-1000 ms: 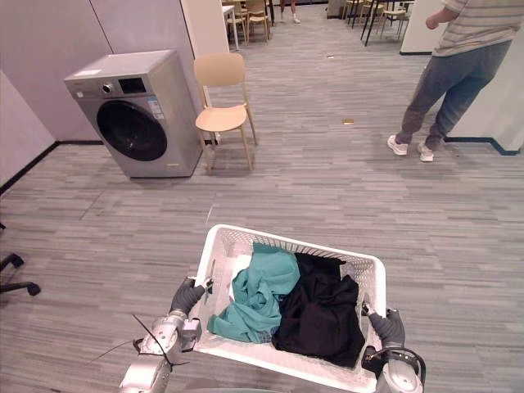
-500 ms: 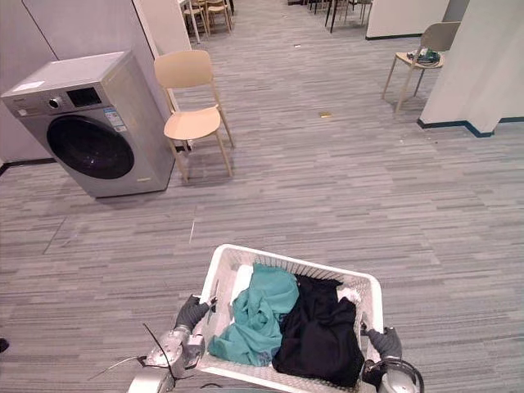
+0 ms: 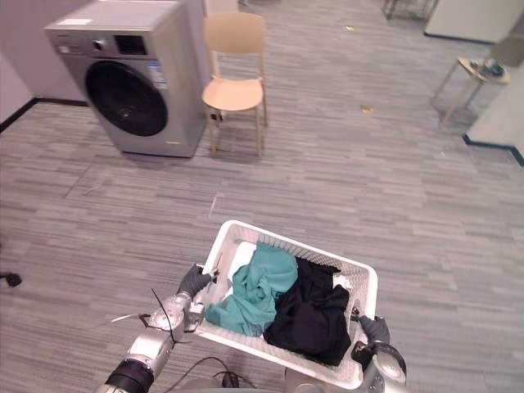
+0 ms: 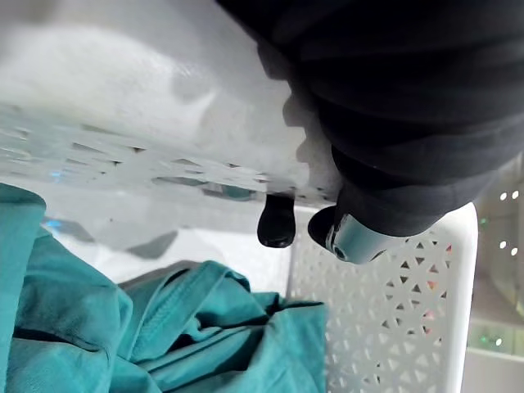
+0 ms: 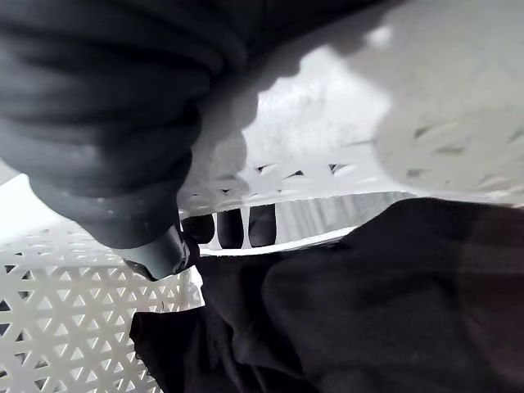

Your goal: Pick up the laundry basket with both hands and put the clothes into the washing machine.

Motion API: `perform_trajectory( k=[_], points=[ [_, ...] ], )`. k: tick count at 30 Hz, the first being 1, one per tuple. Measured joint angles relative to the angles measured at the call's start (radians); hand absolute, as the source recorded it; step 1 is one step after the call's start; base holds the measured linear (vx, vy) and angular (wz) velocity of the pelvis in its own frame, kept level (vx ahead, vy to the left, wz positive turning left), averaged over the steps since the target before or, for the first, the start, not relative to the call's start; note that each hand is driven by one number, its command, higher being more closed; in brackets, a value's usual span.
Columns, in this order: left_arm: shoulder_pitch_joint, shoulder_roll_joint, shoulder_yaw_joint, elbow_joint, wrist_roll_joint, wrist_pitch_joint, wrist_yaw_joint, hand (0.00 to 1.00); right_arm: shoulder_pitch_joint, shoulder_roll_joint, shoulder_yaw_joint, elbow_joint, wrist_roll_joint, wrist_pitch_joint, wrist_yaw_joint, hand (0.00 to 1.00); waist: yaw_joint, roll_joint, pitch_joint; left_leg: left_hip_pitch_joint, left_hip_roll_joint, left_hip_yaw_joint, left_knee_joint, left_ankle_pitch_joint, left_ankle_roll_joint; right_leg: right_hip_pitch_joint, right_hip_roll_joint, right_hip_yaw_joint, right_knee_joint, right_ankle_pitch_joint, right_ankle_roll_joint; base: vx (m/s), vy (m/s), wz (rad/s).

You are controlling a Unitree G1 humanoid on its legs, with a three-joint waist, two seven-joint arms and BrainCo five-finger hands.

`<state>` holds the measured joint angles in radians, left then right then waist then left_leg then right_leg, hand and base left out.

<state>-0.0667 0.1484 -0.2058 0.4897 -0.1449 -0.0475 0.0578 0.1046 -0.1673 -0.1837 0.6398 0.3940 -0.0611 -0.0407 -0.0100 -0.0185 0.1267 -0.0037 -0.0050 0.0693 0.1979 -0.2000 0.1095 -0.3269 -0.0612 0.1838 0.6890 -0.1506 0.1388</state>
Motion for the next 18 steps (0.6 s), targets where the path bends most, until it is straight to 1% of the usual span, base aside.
perform_trajectory(
  k=[1,2,3,4,5,6,7,8,9,10,11,12,13,14,15,16,17,18],
  points=[
    [0.0,0.007,0.003,-0.006,0.0,0.0,0.0,1.0,-0.001,0.006,0.0,-0.001,0.0,0.0,0.0,1.0,0.002,0.007,0.002,-0.001,0.0,-0.001,-0.003,-0.006,0.007,-0.016,0.011,-0.007,-0.025,-0.012,0.006,0.12,0.049,0.07],
    [-0.002,0.021,0.003,-0.016,0.0,-0.003,0.0,1.0,-0.016,0.011,0.001,-0.001,0.0,0.0,0.0,1.0,-0.003,-0.006,-0.004,-0.003,-0.001,-0.009,-0.017,-0.01,0.014,-0.03,0.034,-0.024,-0.133,-0.009,0.01,0.17,-0.002,0.18],
    [-0.012,0.022,0.003,-0.017,0.0,-0.003,0.0,1.0,-0.022,0.012,-0.002,-0.001,0.0,0.0,0.0,1.0,-0.008,-0.012,-0.006,-0.002,-0.004,-0.023,-0.029,-0.013,0.018,-0.04,0.049,-0.056,-0.272,0.01,0.011,0.27,-0.039,0.21],
    [-0.017,0.022,0.003,-0.016,0.0,-0.003,0.0,1.0,-0.024,0.012,-0.005,-0.001,0.0,-0.001,0.0,1.0,-0.01,-0.013,-0.004,-0.002,-0.007,-0.031,-0.037,-0.016,0.02,-0.044,0.057,-0.076,-0.333,0.032,0.005,0.38,-0.068,0.35],
    [-0.02,0.021,0.003,-0.016,0.0,0.0,0.0,1.0,-0.026,0.012,-0.008,-0.001,0.0,0.0,-0.001,1.0,-0.025,-0.015,-0.005,0.003,-0.015,-0.053,-0.051,-0.023,0.013,-0.04,0.069,-0.093,-0.458,0.101,-0.009,0.36,-0.078,0.63],
    [-0.02,0.016,0.0,-0.015,0.0,0.004,0.0,1.0,-0.017,0.013,-0.012,-0.002,0.0,0.0,-0.002,1.0,-0.043,-0.018,-0.006,0.005,-0.023,-0.087,-0.033,-0.044,-0.004,-0.024,0.076,-0.079,-0.53,0.148,-0.045,0.42,-0.125,0.71],
    [-0.02,0.013,-0.003,-0.013,0.0,0.006,0.0,1.0,-0.012,0.013,-0.017,-0.003,0.0,0.0,-0.002,1.0,-0.049,-0.018,-0.006,0.007,-0.024,-0.1,-0.015,-0.058,-0.015,-0.024,0.078,-0.074,-0.527,0.171,-0.072,0.47,-0.177,0.9],
    [-0.019,-0.009,-0.02,-0.006,0.0,0.016,0.0,1.0,0.017,0.003,-0.035,-0.02,0.0,0.004,-0.002,1.0,-0.062,0.014,-0.011,0.014,0.002,-0.134,0.039,-0.102,-0.063,-0.009,0.099,-0.112,-0.469,0.206,-0.136,0.52,-0.187,0.54],
    [-0.015,-0.021,-0.024,-0.007,0.0,0.017,0.0,1.0,0.027,0.002,-0.043,-0.031,0.0,0.006,-0.002,1.0,-0.055,0.036,-0.018,0.018,0.025,-0.136,0.065,-0.111,-0.095,0.001,0.116,-0.127,-0.454,0.182,-0.144,0.54,-0.167,0.47],
    [-0.015,-0.027,-0.025,-0.009,0.0,0.017,0.0,1.0,0.036,0.002,-0.046,-0.055,0.0,0.013,-0.002,1.0,-0.049,0.044,-0.02,-0.008,0.048,-0.126,0.191,-0.113,-0.127,0.029,0.136,-0.141,-0.426,0.153,-0.176,0.53,-0.166,0.09],
    [-0.016,-0.032,-0.021,-0.013,0.0,0.017,0.0,1.0,0.05,-0.005,-0.045,-0.093,0.0,0.026,-0.002,1.0,-0.042,0.045,-0.019,-0.067,0.063,-0.112,0.405,-0.081,-0.179,0.074,0.15,-0.15,-0.41,0.122,-0.195,0.49,-0.165,0.05],
    [-0.016,-0.039,-0.017,-0.019,0.0,0.017,0.0,1.0,0.062,-0.009,-0.046,-0.116,0.0,0.028,-0.002,1.0,-0.033,0.045,-0.019,-0.105,0.072,-0.113,0.539,-0.045,-0.228,0.103,0.156,-0.149,-0.408,0.112,-0.203,0.47,-0.154,-0.15],
    [-0.01,-0.049,-0.01,-0.038,0.0,0.01,0.0,1.0,0.067,-0.016,-0.048,-0.158,0.0,0.028,-0.004,1.0,-0.017,0.049,-0.016,-0.177,0.098,-0.096,0.778,0.007,-0.257,0.163,0.174,-0.133,-0.41,0.097,-0.218,0.45,-0.106,-0.23],
    [0.003,-0.054,-0.003,-0.063,0.0,-0.002,-0.001,1.0,0.069,-0.022,-0.047,-0.19,0.0,0.028,-0.004,1.0,-0.008,0.045,-0.014,-0.218,0.11,-0.086,0.912,0.004,-0.251,0.207,0.18,-0.116,-0.415,0.078,-0.23,0.51,-0.075,-0.39],
    [0.013,-0.063,0.006,-0.093,0.0,-0.015,-0.001,1.0,0.071,-0.031,-0.05,-0.229,0.0,0.027,-0.004,1.0,0.003,0.038,-0.01,-0.259,0.114,-0.065,1.01,-0.002,-0.239,0.257,0.178,-0.077,-0.414,0.04,-0.237,0.4,-0.024,-0.49],
    [0.015,-0.073,0.012,-0.102,0.0,-0.026,-0.002,1.0,0.068,-0.04,-0.052,-0.247,0.0,0.027,-0.004,1.0,0.026,0.036,-0.009,-0.286,0.127,-0.046,1.025,-0.016,-0.217,0.289,0.177,-0.043,-0.414,0.013,-0.238,0.3,0.014,-0.61],
    [0.015,-0.079,0.017,-0.104,0.0,-0.032,-0.002,1.0,0.06,-0.047,-0.052,-0.255,0.0,0.027,-0.004,1.0,0.031,0.03,-0.005,-0.316,0.137,-0.031,0.997,-0.029,-0.194,0.31,0.173,-0.027,-0.414,-0.003,-0.248,0.34,0.062,-0.61],
    [0.013,-0.083,0.023,-0.105,-0.001,-0.036,-0.002,1.0,0.053,-0.051,-0.052,-0.263,0.0,0.03,-0.007,1.0,0.044,0.029,-0.003,-0.346,0.145,-0.009,0.901,-0.045,-0.172,0.338,0.162,-0.008,-0.415,-0.02,-0.251,0.32,0.071,-0.46]
  ],
)
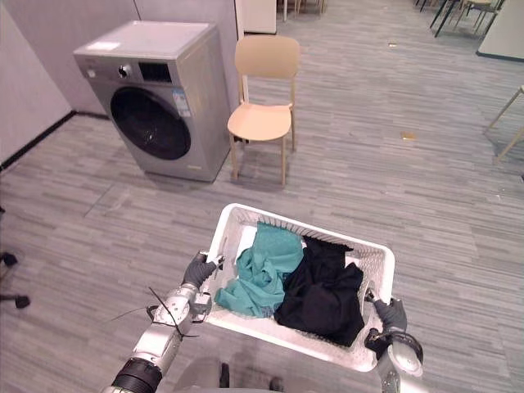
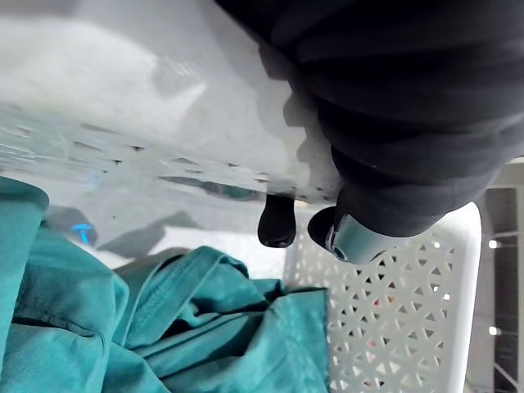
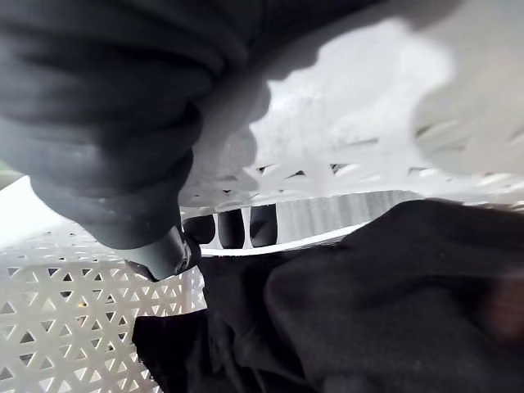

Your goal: Pick up the laundry basket with both hands and put the clothes into the washing machine.

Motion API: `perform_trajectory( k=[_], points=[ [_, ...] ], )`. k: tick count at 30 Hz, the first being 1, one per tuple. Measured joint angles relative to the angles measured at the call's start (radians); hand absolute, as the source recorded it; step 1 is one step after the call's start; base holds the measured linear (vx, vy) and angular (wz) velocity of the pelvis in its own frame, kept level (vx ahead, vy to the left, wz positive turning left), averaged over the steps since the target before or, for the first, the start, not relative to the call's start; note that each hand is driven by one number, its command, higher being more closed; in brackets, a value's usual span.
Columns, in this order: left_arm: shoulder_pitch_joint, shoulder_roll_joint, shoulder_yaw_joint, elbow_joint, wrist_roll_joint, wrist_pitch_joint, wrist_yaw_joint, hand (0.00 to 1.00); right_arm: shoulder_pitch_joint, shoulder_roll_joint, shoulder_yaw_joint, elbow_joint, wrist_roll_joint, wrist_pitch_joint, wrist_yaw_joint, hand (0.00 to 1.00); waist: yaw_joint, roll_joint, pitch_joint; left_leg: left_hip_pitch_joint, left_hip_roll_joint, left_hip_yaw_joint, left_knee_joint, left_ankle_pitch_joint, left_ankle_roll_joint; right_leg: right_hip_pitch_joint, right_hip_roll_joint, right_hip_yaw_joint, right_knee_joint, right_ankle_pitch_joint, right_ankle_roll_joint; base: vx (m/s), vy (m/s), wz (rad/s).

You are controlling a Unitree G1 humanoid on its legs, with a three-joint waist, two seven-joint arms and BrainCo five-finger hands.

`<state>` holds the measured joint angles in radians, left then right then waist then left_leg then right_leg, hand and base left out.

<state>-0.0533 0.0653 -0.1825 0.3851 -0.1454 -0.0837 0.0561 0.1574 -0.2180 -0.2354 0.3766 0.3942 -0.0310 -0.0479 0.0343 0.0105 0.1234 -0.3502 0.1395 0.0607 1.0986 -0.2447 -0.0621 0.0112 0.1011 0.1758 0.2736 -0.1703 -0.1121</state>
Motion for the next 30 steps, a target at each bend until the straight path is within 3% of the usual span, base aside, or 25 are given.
perform_trajectory(
  k=[1,2,3,4,5,6,8,9,10,11,12,13,14,15,17,18,21,22,23,24,25,26,27,29,30],
  points=[
    [-0.002,-0.002,0.001,0.0,0.0,0.0,0.0,1.0,0.001,-0.003,0.0,-0.006,0.0,0.002,-0.002,1.0,0.006,-0.002,0.002,-0.012,0.004,0.012,-0.072,-0.009,0.005,0.015,-0.006,0.013,-0.004,-0.01,-0.001,0.44,0.147,-0.4],
    [0.003,-0.004,-0.002,-0.001,-0.001,-0.002,0.0,1.0,0.0,-0.01,0.002,-0.008,0.0,0.006,-0.006,1.0,0.009,-0.009,-0.001,-0.008,-0.017,0.018,-0.375,0.001,0.009,0.044,-0.035,0.02,-0.024,-0.027,0.009,0.32,0.13,-0.27],
    [0.005,-0.006,-0.003,-0.005,-0.001,-0.002,0.0,1.0,0.0,-0.015,0.005,-0.009,0.0,0.005,-0.007,1.0,0.008,-0.009,-0.002,0.008,-0.029,0.013,-0.54,0.018,-0.007,0.052,-0.045,0.024,-0.033,-0.037,0.01,0.38,0.179,-0.3],
    [0.007,-0.014,-0.003,-0.006,-0.002,-0.002,0.001,1.0,-0.009,-0.031,0.005,-0.004,0.0,0.004,-0.009,1.0,0.009,0.004,-0.004,0.021,-0.053,-0.041,-0.791,0.076,-0.05,0.058,-0.048,0.043,-0.042,-0.062,0.024,0.25,0.135,-0.35],
    [0.011,-0.022,-0.003,-0.004,-0.002,-0.002,0.003,1.0,-0.026,-0.047,0.009,0.017,0.0,0.005,-0.009,1.0,0.009,0.02,-0.008,0.017,-0.053,-0.093,-0.876,0.104,-0.097,0.055,-0.036,0.071,-0.035,-0.08,0.041,0.32,0.215,-0.76],
    [0.019,-0.029,-0.002,0.008,-0.002,0.0,0.013,1.0,-0.049,-0.054,0.019,0.053,-0.007,0.01,-0.009,1.0,0.02,0.031,-0.013,0.029,-0.051,-0.123,-0.921,0.143,-0.101,0.06,-0.032,0.111,-0.013,-0.115,0.061,0.3,0.217,-0.89],
    [0.032,-0.016,0.003,0.019,-0.008,0.002,0.014,1.0,-0.053,-0.058,0.044,0.07,-0.009,0.016,-0.01,1.0,0.041,0.017,-0.029,0.061,-0.068,-0.084,-0.926,0.292,-0.038,0.067,-0.059,0.203,0.03,-0.174,0.096,0.52,0.36,-1.25],
    [0.038,-0.006,0.012,0.024,-0.013,0.005,0.014,1.0,-0.05,-0.045,0.052,0.071,-0.013,0.018,-0.01,1.0,0.032,-0.018,-0.036,0.073,-0.103,-0.05,-0.92,0.32,0.003,0.067,-0.1,0.231,0.045,-0.19,0.12,0.49,0.334,-1.0],
    [0.034,-0.003,0.01,0.027,-0.013,0.008,0.013,1.0,-0.045,-0.04,0.051,0.071,-0.013,0.019,-0.012,1.0,0.024,-0.033,-0.039,0.086,-0.123,-0.035,-0.925,0.318,0.013,0.054,-0.12,0.239,0.074,-0.191,0.131,0.55,0.366,-0.54],
    [0.028,0.002,0.005,0.028,-0.013,0.011,0.013,1.0,-0.046,-0.031,0.048,0.07,-0.014,0.021,-0.016,1.0,0.008,-0.049,-0.036,0.114,-0.149,0.005,-0.942,0.312,0.033,0.009,-0.137,0.239,0.193,-0.18,0.193,0.34,0.219,-0.46],
    [0.029,0.005,-0.005,0.029,-0.013,0.013,0.017,1.0,-0.045,-0.025,0.047,0.07,-0.018,0.026,-0.018,1.0,0.003,-0.059,-0.031,0.167,-0.169,0.038,-0.958,0.305,0.051,-0.05,-0.138,0.228,0.369,-0.135,0.297,0.47,0.294,-0.51],
    [0.03,0.008,-0.011,0.03,-0.013,0.014,0.018,1.0,-0.045,-0.025,0.048,0.07,-0.02,0.03,-0.018,1.0,0.001,-0.061,-0.03,0.196,-0.176,0.047,-0.963,0.298,0.063,-0.08,-0.138,0.212,0.461,-0.09,0.365,0.33,0.194,-0.48],
    [0.027,0.015,-0.016,0.03,-0.013,0.015,0.024,1.0,-0.042,-0.025,0.047,0.07,-0.02,0.033,-0.018,1.0,-0.007,-0.059,-0.029,0.256,-0.179,0.058,-0.972,0.279,0.086,-0.149,-0.14,0.168,0.625,-0.013,0.374,0.31,0.177,-0.29],
    [0.025,0.018,-0.014,0.03,-0.013,0.015,0.027,1.0,-0.044,-0.022,0.049,0.07,-0.02,0.033,-0.019,1.0,-0.013,-0.058,-0.029,0.282,-0.179,0.067,-0.979,0.276,0.092,-0.179,-0.142,0.135,0.683,-0.021,0.359,0.29,0.165,-0.33],
    [0.002,0.029,-0.005,0.031,-0.021,0.011,0.038,1.0,-0.075,-0.024,0.056,0.071,-0.02,0.033,-0.019,1.0,-0.016,-0.054,-0.031,0.353,-0.172,0.086,-1.019,0.259,0.101,-0.297,-0.178,0.01,0.716,-0.09,0.237,0.25,0.126,-0.32],
    [-0.006,0.032,-0.002,0.032,-0.025,0.009,0.039,1.0,-0.086,-0.025,0.057,0.072,-0.02,0.033,-0.019,1.0,-0.016,-0.053,-0.031,0.361,-0.166,0.089,-1.029,0.252,0.101,-0.321,-0.178,-0.008,0.677,-0.101,0.223,0.2,0.05,-0.23],
    [-0.026,0.045,0.02,0.046,-0.053,0.006,0.039,1.0,-0.155,-0.036,0.081,0.131,-0.021,0.032,-0.018,1.0,-0.018,-0.046,-0.03,0.367,-0.12,0.092,-1.025,0.202,0.079,-0.373,-0.135,-0.037,0.283,-0.077,0.212,0.18,-0.066,-0.14],
    [-0.028,0.05,0.024,0.063,-0.06,0.009,0.039,1.0,-0.18,-0.037,0.095,0.169,-0.021,0.032,-0.018,1.0,-0.02,-0.05,-0.032,0.369,-0.114,0.088,-1.025,0.198,0.072,-0.356,-0.132,-0.035,0.091,-0.005,0.211,0.21,-0.13,0.08],
    [-0.028,0.053,0.027,0.082,-0.063,0.01,0.039,1.0,-0.199,-0.038,0.108,0.21,-0.021,0.033,-0.018,1.0,-0.021,-0.063,-0.03,0.384,-0.12,0.078,-1.03,0.185,0.055,-0.32,-0.141,-0.029,-0.116,0.117,0.219,0.29,-0.183,0.31],
    [-0.02,0.053,0.028,0.106,-0.069,0.017,0.039,1.0,-0.199,-0.043,0.122,0.24,-0.021,0.033,-0.018,1.0,-0.025,-0.066,-0.031,0.404,-0.128,0.049,-1.029,0.166,0.035,-0.291,-0.15,-0.027,-0.157,0.253,0.211,0.35,-0.242,0.42],
    [-0.007,0.047,0.029,0.113,-0.069,0.026,0.039,1.0,-0.197,-0.053,0.129,0.258,-0.021,0.039,-0.018,1.0,-0.027,-0.046,-0.032,0.415,-0.115,0.019,-1.023,0.144,0.025,-0.276,-0.133,-0.033,-0.152,0.282,0.178,0.37,-0.266,0.39],
    [0.006,0.033,0.034,0.118,-0.068,0.035,0.039,1.0,-0.194,-0.066,0.136,0.269,-0.022,0.046,-0.012,1.0,-0.019,-0.006,-0.045,0.41,-0.08,-0.014,-1.005,0.105,0.009,-0.28,-0.103,-0.06,-0.127,0.249,0.16,0.31,-0.222,0.26],
    [0.009,0.031,0.039,0.125,-0.069,0.036,0.039,1.0,-0.194,-0.064,0.135,0.269,-0.025,0.053,-0.009,1.0,-0.018,0.007,-0.044,0.407,-0.063,-0.038,-0.981,0.1,0.001,-0.283,-0.088,-0.078,-0.087,0.218,0.144,0.22,-0.148,0.26],
    [0.019,0.033,0.042,0.136,-0.068,0.038,0.039,1.0,-0.186,-0.06,0.136,0.269,-0.034,0.065,-0.004,1.0,-0.023,0.003,-0.045,0.379,-0.053,-0.082,-0.868,0.101,-0.002,-0.275,-0.088,-0.118,-0.007,0.142,0.122,0.25,-0.247,0.59],
    [0.03,0.015,0.053,0.136,-0.068,0.038,0.038,1.0,-0.181,-0.068,0.138,0.268,-0.039,0.065,0.002,1.0,-0.022,-0.001,-0.044,0.323,-0.052,-0.102,-0.694,0.096,-0.01,-0.244,-0.094,-0.143,0.018,0.103,0.111,0.26,-0.28,0.65]
  ],
)
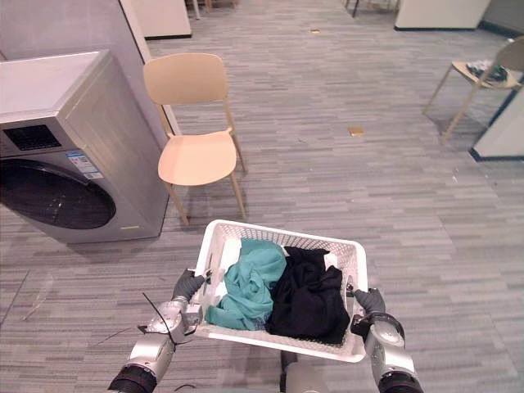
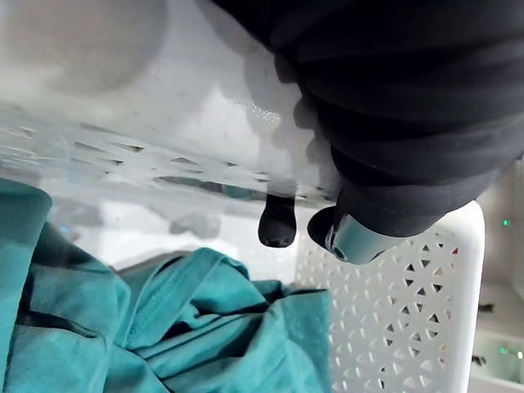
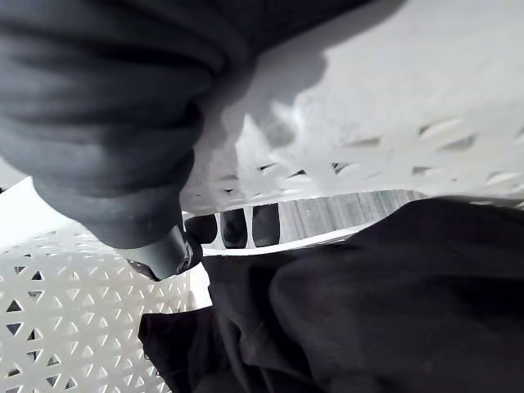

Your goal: Pick up the laundry basket with both hands and put the clothes into the washing machine.

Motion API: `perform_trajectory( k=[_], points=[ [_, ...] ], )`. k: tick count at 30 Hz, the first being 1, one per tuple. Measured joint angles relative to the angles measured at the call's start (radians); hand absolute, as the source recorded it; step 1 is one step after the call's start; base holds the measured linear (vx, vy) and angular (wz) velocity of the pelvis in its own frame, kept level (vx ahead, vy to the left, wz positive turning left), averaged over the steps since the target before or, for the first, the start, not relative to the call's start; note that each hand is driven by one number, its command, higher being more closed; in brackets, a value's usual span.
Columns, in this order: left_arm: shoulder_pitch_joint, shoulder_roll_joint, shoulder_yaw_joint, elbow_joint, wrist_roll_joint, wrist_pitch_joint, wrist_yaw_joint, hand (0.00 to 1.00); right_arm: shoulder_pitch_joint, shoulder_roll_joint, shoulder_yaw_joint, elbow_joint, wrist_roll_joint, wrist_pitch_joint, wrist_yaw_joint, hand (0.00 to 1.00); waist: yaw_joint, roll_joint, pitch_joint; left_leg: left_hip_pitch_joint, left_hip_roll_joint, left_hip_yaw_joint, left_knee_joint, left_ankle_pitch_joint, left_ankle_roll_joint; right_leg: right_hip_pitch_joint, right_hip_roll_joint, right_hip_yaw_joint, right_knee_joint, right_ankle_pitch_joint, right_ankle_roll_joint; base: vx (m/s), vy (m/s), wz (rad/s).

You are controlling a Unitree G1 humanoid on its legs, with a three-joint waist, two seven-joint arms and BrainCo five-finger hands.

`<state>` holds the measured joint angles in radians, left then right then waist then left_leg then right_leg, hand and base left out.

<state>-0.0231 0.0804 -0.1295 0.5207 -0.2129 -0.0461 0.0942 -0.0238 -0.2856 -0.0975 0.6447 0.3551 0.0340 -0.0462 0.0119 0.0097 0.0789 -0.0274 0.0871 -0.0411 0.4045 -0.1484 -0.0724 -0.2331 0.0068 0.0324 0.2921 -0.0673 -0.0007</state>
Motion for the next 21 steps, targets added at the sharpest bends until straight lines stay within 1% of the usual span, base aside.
perform_trajectory(
  k=[1,2,3,4,5,6,7,8,9,10,11,12,13,14,15,16,17,18,19,20,21],
  points=[
    [0.006,-0.013,0.011,0.0,0.002,0.0,-0.001,1.0,0.0,-0.004,0.004,-0.001,-0.005,0.0,0.001,1.0,0.001,0.003,0.001,-0.04,0.004,-0.002,0.11,0.008,-0.012,0.019,0.002,-0.008,0.007,-0.014,-0.007,0.2,-0.21,0.3],
    [0.021,-0.026,0.031,0.001,0.002,0.001,-0.001,1.0,-0.006,-0.018,0.034,-0.006,-0.006,-0.002,0.001,1.0,0.015,0.007,0.006,-0.127,0.028,0.005,0.333,0.06,-0.041,0.059,0.024,-0.006,0.017,-0.041,-0.032,0.2,-0.159,-0.18],
    [0.035,-0.03,0.052,0.0,0.001,-0.001,-0.001,1.0,-0.019,-0.025,0.066,-0.011,-0.006,-0.002,0.001,1.0,0.036,0.018,0.01,-0.185,0.047,0.018,0.478,0.063,-0.034,0.095,0.045,0.004,0.027,-0.072,-0.066,0.21,-0.134,-0.31],
    [0.041,-0.03,0.062,0.0,0.001,-0.001,-0.001,1.0,-0.023,-0.029,0.074,-0.01,-0.006,-0.001,0.001,1.0,0.037,0.019,0.01,-0.207,0.048,0.021,0.513,0.053,-0.019,0.111,0.047,0.006,0.029,-0.082,-0.074,0.23,-0.08,-0.27],
    [0.043,-0.025,0.07,0.0,0.001,-0.002,-0.001,1.0,-0.029,-0.031,0.087,-0.01,-0.009,-0.001,0.001,1.0,0.042,0.013,0.012,-0.246,0.034,0.035,0.503,0.034,0.006,0.136,0.035,0.011,0.027,-0.095,-0.086,0.18,-0.049,-0.1],
    [0.042,-0.023,0.071,0.0,0.001,-0.002,-0.001,1.0,-0.033,-0.032,0.092,-0.01,-0.009,-0.001,0.0,1.0,0.049,0.009,0.012,-0.26,0.025,0.053,0.471,0.028,0.008,0.142,0.025,0.013,0.026,-0.102,-0.086,0.22,-0.037,-0.17],
    [0.041,-0.023,0.074,0.0,-0.002,-0.002,-0.001,1.0,-0.046,-0.041,0.102,-0.01,-0.009,0.0,0.0,1.0,0.058,0.003,0.015,-0.283,0.002,0.075,0.356,0.026,0.008,0.149,0.003,0.024,0.026,-0.115,-0.081,0.23,0.0,-0.13],
    [0.041,-0.023,0.077,-0.001,-0.011,-0.002,-0.001,1.0,-0.06,-0.046,0.108,-0.009,-0.009,0.011,0.0,1.0,0.058,0.001,0.017,-0.289,-0.022,0.069,0.192,0.028,0.007,0.154,-0.018,0.026,0.026,-0.13,-0.073,0.3,0.026,-0.02],
    [0.04,-0.023,0.084,-0.001,-0.012,-0.002,0.0,1.0,-0.072,-0.049,0.121,-0.009,-0.009,0.015,-0.004,1.0,0.058,0.003,0.018,-0.281,-0.033,0.059,-0.013,0.036,0.0,0.16,-0.031,0.024,0.026,-0.145,-0.065,0.37,0.056,0.14],
    [0.041,-0.023,0.099,0.0,-0.012,-0.003,0.001,1.0,-0.093,-0.054,0.147,0.001,-0.009,0.015,-0.011,1.0,0.058,0.013,0.022,-0.262,-0.032,0.014,-0.218,0.064,-0.04,0.174,-0.031,0.02,0.026,-0.155,-0.05,0.35,0.062,0.15],
    [0.041,-0.023,0.101,0.001,-0.013,-0.003,0.001,1.0,-0.101,-0.057,0.154,0.006,-0.009,0.015,-0.011,1.0,0.059,0.018,0.023,-0.258,-0.029,-0.004,-0.26,0.07,-0.05,0.182,-0.027,0.018,0.024,-0.158,-0.047,0.42,0.098,0.14],
    [0.037,-0.025,0.102,0.0,-0.02,-0.003,0.004,1.0,-0.131,-0.067,0.167,0.025,-0.009,0.015,-0.014,1.0,0.064,0.046,0.036,-0.272,-0.014,-0.053,-0.319,0.072,-0.064,0.216,-0.01,0.006,0.01,-0.175,-0.031,0.36,0.113,0.1],
    [0.036,-0.027,0.102,0.0,-0.023,-0.003,0.005,1.0,-0.139,-0.072,0.174,0.032,-0.009,0.015,-0.014,1.0,0.064,0.056,0.038,-0.28,-0.011,-0.061,-0.317,0.072,-0.065,0.227,-0.005,0.002,0.005,-0.181,-0.024,0.46,0.209,0.09],
    [0.037,-0.039,0.102,0.006,-0.032,-0.001,0.015,1.0,-0.153,-0.082,0.182,0.044,-0.009,0.015,-0.014,1.0,0.085,0.082,0.037,-0.289,0.004,-0.054,-0.314,0.083,-0.066,0.28,-0.006,-0.004,-0.001,-0.224,0.004,0.47,0.277,0.0],
    [0.037,-0.041,0.102,0.009,-0.032,-0.001,0.017,1.0,-0.153,-0.083,0.182,0.044,-0.009,0.016,-0.014,1.0,0.087,0.083,0.036,-0.282,-0.002,-0.037,-0.314,0.088,-0.063,0.297,-0.015,0.001,0.004,-0.242,0.017,0.6,0.368,-0.11],
    [0.036,-0.037,0.105,0.008,-0.032,-0.003,0.018,1.0,-0.153,-0.079,0.182,0.037,-0.011,0.016,-0.014,1.0,0.1,0.081,0.026,-0.268,-0.019,0.009,-0.309,0.202,-0.044,0.316,-0.047,0.018,0.018,-0.279,0.043,0.53,0.316,-0.23],
    [0.035,-0.036,0.106,0.008,-0.032,-0.006,0.018,1.0,-0.153,-0.077,0.181,0.036,-0.011,0.016,-0.014,1.0,0.111,0.07,0.009,-0.263,-0.039,0.047,-0.315,0.288,-0.012,0.315,-0.076,0.037,0.024,-0.3,0.067,0.53,0.324,-0.18],
    [0.027,-0.034,0.106,0.012,-0.032,-0.007,0.018,1.0,-0.153,-0.073,0.174,0.036,-0.011,0.016,-0.014,1.0,0.11,0.035,-0.008,-0.26,-0.095,0.073,-0.336,0.309,0.032,0.306,-0.134,0.066,0.024,-0.303,0.079,0.55,0.316,-0.04],
    [0.019,-0.035,0.102,0.013,-0.032,-0.007,0.018,1.0,-0.155,-0.076,0.166,0.036,-0.012,0.016,-0.013,1.0,0.109,0.025,-0.013,-0.247,-0.132,0.081,-0.369,0.316,0.064,0.291,-0.168,0.087,0.045,-0.289,0.103,0.64,0.375,0.09],
    [0.012,-0.037,0.101,0.013,-0.032,-0.006,0.018,1.0,-0.157,-0.074,0.156,0.036,-0.013,0.016,-0.013,1.0,0.109,0.016,-0.015,-0.221,-0.167,0.101,-0.398,0.313,0.091,0.263,-0.2,0.126,0.113,-0.268,0.133,0.53,0.293,0.02],
    [0.011,-0.036,0.101,0.013,-0.032,-0.006,0.018,1.0,-0.157,-0.073,0.154,0.036,-0.013,0.016,-0.012,1.0,0.11,0.015,-0.014,-0.206,-0.183,0.107,-0.405,0.304,0.105,0.245,-0.205,0.147,0.166,-0.253,0.144,0.47,0.247,-0.03]
  ],
)
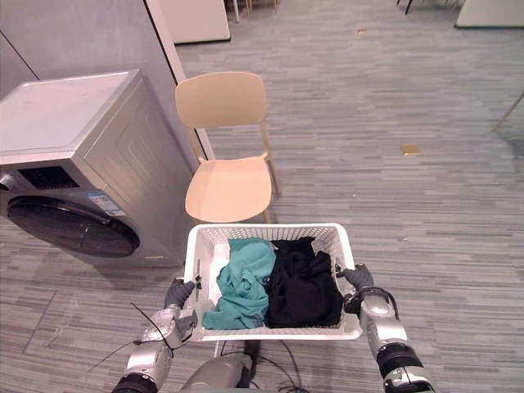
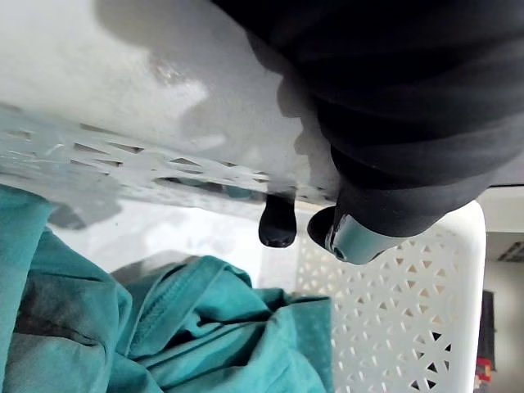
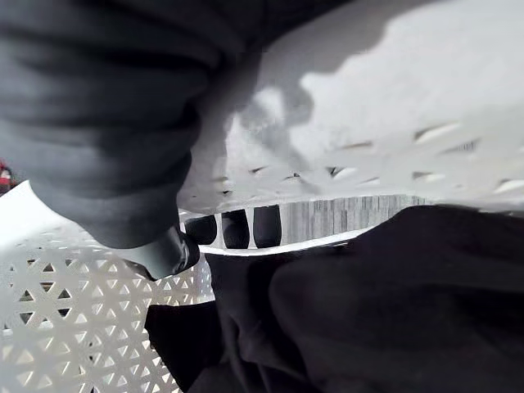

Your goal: Pick up the laundry basket with both hands and put the clothes into the washing machine.

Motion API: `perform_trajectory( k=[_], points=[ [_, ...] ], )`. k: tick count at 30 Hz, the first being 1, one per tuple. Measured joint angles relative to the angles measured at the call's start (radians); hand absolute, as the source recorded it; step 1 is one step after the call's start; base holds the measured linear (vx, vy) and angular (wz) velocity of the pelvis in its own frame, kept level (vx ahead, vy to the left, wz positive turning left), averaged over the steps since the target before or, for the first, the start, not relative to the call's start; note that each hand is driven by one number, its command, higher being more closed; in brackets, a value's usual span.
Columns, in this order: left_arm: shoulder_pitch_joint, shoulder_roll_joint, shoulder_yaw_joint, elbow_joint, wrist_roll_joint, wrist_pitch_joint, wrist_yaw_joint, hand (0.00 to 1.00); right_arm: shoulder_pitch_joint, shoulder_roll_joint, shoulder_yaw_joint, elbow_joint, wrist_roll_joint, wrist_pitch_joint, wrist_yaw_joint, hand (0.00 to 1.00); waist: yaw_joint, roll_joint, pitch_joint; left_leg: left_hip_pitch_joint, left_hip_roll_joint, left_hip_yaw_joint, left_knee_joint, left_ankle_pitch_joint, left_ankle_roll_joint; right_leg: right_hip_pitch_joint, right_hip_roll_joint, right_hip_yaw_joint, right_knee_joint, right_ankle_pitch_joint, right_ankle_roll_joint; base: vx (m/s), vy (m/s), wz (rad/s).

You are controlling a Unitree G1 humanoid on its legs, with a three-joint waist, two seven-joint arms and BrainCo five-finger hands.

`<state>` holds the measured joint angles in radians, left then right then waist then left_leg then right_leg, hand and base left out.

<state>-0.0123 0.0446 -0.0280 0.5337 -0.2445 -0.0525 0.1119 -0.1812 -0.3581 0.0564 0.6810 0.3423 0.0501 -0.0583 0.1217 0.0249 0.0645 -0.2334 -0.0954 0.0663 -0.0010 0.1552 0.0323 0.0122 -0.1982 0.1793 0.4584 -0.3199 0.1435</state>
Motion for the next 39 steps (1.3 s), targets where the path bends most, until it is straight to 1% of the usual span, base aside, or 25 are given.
perform_trajectory(
  k=[2,3,5,6,8,10,11,12,13,14,16,18,20,23,25,26,27,29,31,33,34,35,36,37,39],
  points=[
    [0.001,0.007,0.0,0.0,0.0,0.001,0.0,1.0,0.002,0.007,0.0,0.0,-0.001,0.0,0.0,1.0,-0.004,-0.002,0.002,0.062,-0.041,0.005,-0.004,-0.038,0.047,-0.072,-0.001,0.051,0.212,0.091,0.023,0.43,0.195,-0.03],
    [0.001,0.018,0.0,-0.001,0.0,0.0,0.0,1.0,0.002,0.018,0.0,0.0,-0.004,0.0,0.0,1.0,-0.01,-0.003,0.002,0.126,-0.055,0.004,-0.022,-0.06,0.064,-0.137,0.002,0.072,0.405,0.194,0.013,0.4,0.168,0.01],
    [0.001,0.031,0.001,-0.004,-0.001,-0.004,0.001,1.0,-0.002,0.029,0.0,-0.002,-0.006,0.0,0.0,1.0,-0.021,-0.004,0.003,0.166,-0.062,-0.003,-0.024,-0.065,0.07,-0.199,-0.001,0.046,0.516,0.176,-0.011,0.34,0.125,0.08],
    [0.0,0.043,0.001,-0.011,-0.001,-0.01,0.001,1.0,-0.007,0.037,0.0,-0.003,-0.012,0.0,0.0,1.0,-0.031,-0.004,0.003,0.19,-0.057,-0.02,-0.023,-0.069,0.07,-0.256,0.008,0.017,0.523,0.118,-0.047,0.28,0.079,0.1],
    [0.0,0.048,0.001,-0.012,-0.001,-0.017,0.001,1.0,-0.007,0.04,0.0,-0.006,-0.012,0.0,0.0,1.0,-0.04,-0.001,0.005,0.213,-0.035,-0.042,-0.021,-0.103,0.08,-0.3,0.067,0.023,0.421,0.054,-0.044,0.21,0.012,0.14],
    [0.001,0.046,0.0,-0.011,-0.001,-0.016,0.001,1.0,-0.004,0.04,-0.005,-0.007,-0.012,0.0,0.0,1.0,-0.059,-0.004,0.013,0.221,-0.018,-0.08,-0.003,-0.134,0.081,-0.314,0.133,0.039,0.25,0.036,-0.046,0.13,-0.109,0.45],
    [0.002,0.042,0.0,-0.007,0.0,-0.016,0.0,1.0,0.006,0.041,-0.007,-0.011,-0.012,0.0,0.0,1.0,-0.065,-0.009,0.022,0.22,-0.01,-0.1,0.026,-0.157,0.072,-0.298,0.167,0.051,0.09,0.053,-0.036,0.1,-0.168,0.55],
    [0.002,0.04,0.0,-0.002,0.0,-0.014,0.0,1.0,0.017,0.042,-0.009,-0.019,-0.012,0.0,-0.002,1.0,-0.071,-0.014,0.025,0.221,-0.01,-0.113,0.041,-0.167,0.068,-0.276,0.175,0.05,-0.016,0.079,-0.028,0.07,-0.157,0.73],
    [0.004,0.038,-0.001,0.011,0.0,-0.012,-0.001,1.0,0.037,0.045,-0.014,-0.034,-0.012,0.0,-0.003,1.0,-0.092,-0.019,0.033,0.221,-0.015,-0.155,0.063,-0.185,0.051,-0.232,0.18,0.047,-0.126,0.197,-0.054,0.04,-0.133,0.84],
    [0.009,0.028,-0.002,0.014,0.005,-0.011,-0.002,1.0,0.054,0.043,-0.024,-0.039,-0.013,0.0,-0.003,1.0,-0.097,-0.008,0.03,0.212,-0.003,-0.189,0.079,-0.197,0.034,-0.21,0.188,0.023,-0.157,0.217,-0.096,0.04,-0.125,0.78],
    [0.012,0.026,-0.002,0.013,0.023,-0.01,-0.004,1.0,0.074,0.054,-0.045,-0.042,-0.014,0.0,-0.003,1.0,-0.098,0.006,0.033,0.205,0.015,-0.238,0.079,-0.198,0.014,-0.199,0.195,-0.033,-0.179,0.227,-0.108,0.16,-0.202,0.65],
    [0.02,0.021,-0.001,0.013,0.037,-0.009,-0.006,1.0,0.082,0.056,-0.047,-0.042,-0.015,0.0,-0.003,1.0,-0.096,0.017,0.031,0.208,0.023,-0.256,0.074,-0.196,0.003,-0.189,0.198,-0.055,-0.184,0.226,-0.114,0.13,-0.145,0.41],
    [0.036,0.013,0.0,-0.007,0.043,-0.009,-0.006,1.0,0.083,0.053,-0.049,-0.042,-0.021,0.0,-0.003,1.0,-0.076,0.028,0.036,0.21,0.02,-0.256,0.102,-0.205,-0.024,-0.189,0.197,-0.066,-0.142,0.194,-0.129,0.1,-0.11,0.27],
    [0.053,-0.015,0.004,-0.03,0.046,-0.003,-0.006,1.0,0.112,0.028,-0.049,-0.1,-0.022,0.001,-0.003,1.0,-0.073,0.047,0.062,0.148,-0.024,-0.214,0.372,-0.241,-0.097,-0.121,0.156,-0.098,-0.09,0.132,-0.141,0.03,-0.047,0.4],
    [0.076,-0.025,0.003,-0.075,0.045,-0.008,-0.006,1.0,0.119,0.014,-0.049,-0.133,-0.022,0.001,-0.002,1.0,-0.05,0.045,0.068,0.082,-0.025,-0.133,0.519,-0.241,-0.119,-0.109,0.13,-0.096,-0.059,0.095,-0.162,-0.03,-0.045,0.05],
    [0.073,-0.024,0.003,-0.077,0.045,-0.012,-0.006,1.0,0.117,0.014,-0.049,-0.14,-0.022,0.001,-0.003,1.0,-0.05,0.045,0.068,0.07,-0.017,-0.12,0.539,-0.244,-0.114,-0.111,0.123,-0.1,-0.059,0.093,-0.163,-0.06,-0.048,0.08],
    [0.068,-0.02,0.004,-0.084,0.043,-0.014,-0.006,1.0,0.116,0.012,-0.05,-0.155,-0.021,0.001,-0.003,1.0,-0.052,0.04,0.068,0.046,0.012,-0.101,0.533,-0.255,-0.096,-0.12,0.109,-0.099,-0.06,0.091,-0.163,-0.04,-0.029,0.12],
    [0.056,-0.02,0.002,-0.092,0.043,-0.012,-0.006,1.0,0.104,0.003,-0.051,-0.157,-0.018,0.0,-0.004,1.0,-0.056,0.032,0.071,0.017,0.069,-0.11,0.432,-0.254,-0.097,-0.145,0.078,-0.09,-0.06,0.088,-0.157,0.04,0.026,0.12],
    [0.042,-0.02,0.002,-0.092,0.043,0.001,-0.006,1.0,0.1,-0.003,-0.051,-0.154,-0.017,0.0,-0.004,1.0,-0.06,0.036,0.07,0.014,0.112,-0.177,0.29,-0.247,-0.109,-0.167,0.07,-0.088,-0.059,0.084,-0.138,0.07,0.089,0.09],
    [0.028,-0.02,0.002,-0.091,0.041,0.004,-0.005,1.0,0.075,-0.008,-0.05,-0.144,-0.013,0.001,-0.005,1.0,-0.052,0.082,0.066,0.057,0.197,-0.201,0.12,-0.175,-0.205,-0.175,0.109,-0.079,-0.062,0.084,-0.094,0.16,0.224,-0.26],
    [0.028,-0.02,0.003,-0.092,0.041,0.002,-0.004,1.0,0.07,-0.009,-0.048,-0.144,-0.013,0.001,-0.005,1.0,-0.051,0.096,0.063,0.07,0.21,-0.199,0.083,-0.159,-0.215,-0.175,0.12,-0.071,-0.059,0.079,-0.085,0.22,0.369,-0.52],
    [0.016,-0.009,0.003,-0.086,0.04,-0.001,-0.003,1.0,0.061,0.003,-0.052,-0.138,-0.012,0.001,-0.008,1.0,-0.051,0.113,0.054,0.103,0.215,-0.196,0.039,-0.104,-0.184,-0.178,0.126,-0.054,-0.051,0.065,-0.061,0.18,0.341,-0.35],
    [-0.001,0.006,0.003,-0.081,0.04,0.0,0.0,1.0,0.06,0.018,-0.052,-0.136,-0.01,0.001,-0.017,1.0,-0.054,0.084,0.058,0.104,0.19,-0.177,0.038,-0.084,-0.177,-0.183,0.105,-0.035,-0.053,0.07,-0.047,0.17,0.314,-0.32],
    [-0.031,0.034,-0.004,-0.08,0.042,0.001,-0.001,1.0,0.048,0.022,-0.052,-0.137,-0.004,0.001,-0.019,1.0,-0.054,0.061,0.065,0.095,0.164,-0.153,0.038,-0.098,-0.152,-0.179,0.082,-0.007,-0.098,0.085,-0.021,0.14,0.286,-0.38],
    [-0.067,0.053,0.001,-0.08,0.039,0.0,0.003,1.0,0.003,0.032,-0.052,-0.137,0.0,0.001,-0.032,1.0,-0.05,0.04,0.074,0.08,0.129,-0.104,0.039,-0.106,-0.128,-0.173,0.038,0.038,-0.198,0.144,0.017,0.12,0.302,-0.59]
  ],
)
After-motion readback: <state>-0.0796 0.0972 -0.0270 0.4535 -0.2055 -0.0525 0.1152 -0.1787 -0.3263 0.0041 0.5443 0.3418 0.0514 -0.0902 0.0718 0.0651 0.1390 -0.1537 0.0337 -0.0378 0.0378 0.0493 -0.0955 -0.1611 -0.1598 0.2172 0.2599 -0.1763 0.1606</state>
